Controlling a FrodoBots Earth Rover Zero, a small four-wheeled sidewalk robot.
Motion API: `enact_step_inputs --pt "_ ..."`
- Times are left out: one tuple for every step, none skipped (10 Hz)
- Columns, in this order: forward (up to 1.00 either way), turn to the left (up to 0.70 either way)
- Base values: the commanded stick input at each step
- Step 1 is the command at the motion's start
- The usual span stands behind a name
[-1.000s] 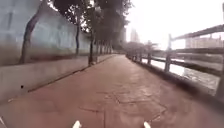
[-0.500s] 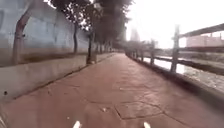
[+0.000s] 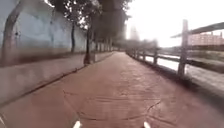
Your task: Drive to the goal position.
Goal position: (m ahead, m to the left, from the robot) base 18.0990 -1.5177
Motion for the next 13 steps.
enact_step_inputs --pt "0.70 0.00" --pt "0.70 0.00" --pt "0.70 0.00" --pt "0.70 0.00" --pt "0.70 0.00" --pt "0.70 0.00" --pt "0.70 0.00" --pt "0.70 0.00" --pt "0.70 0.00" --pt "0.70 0.00" --pt "0.70 0.00" --pt "0.70 0.00" --pt "0.70 0.00"
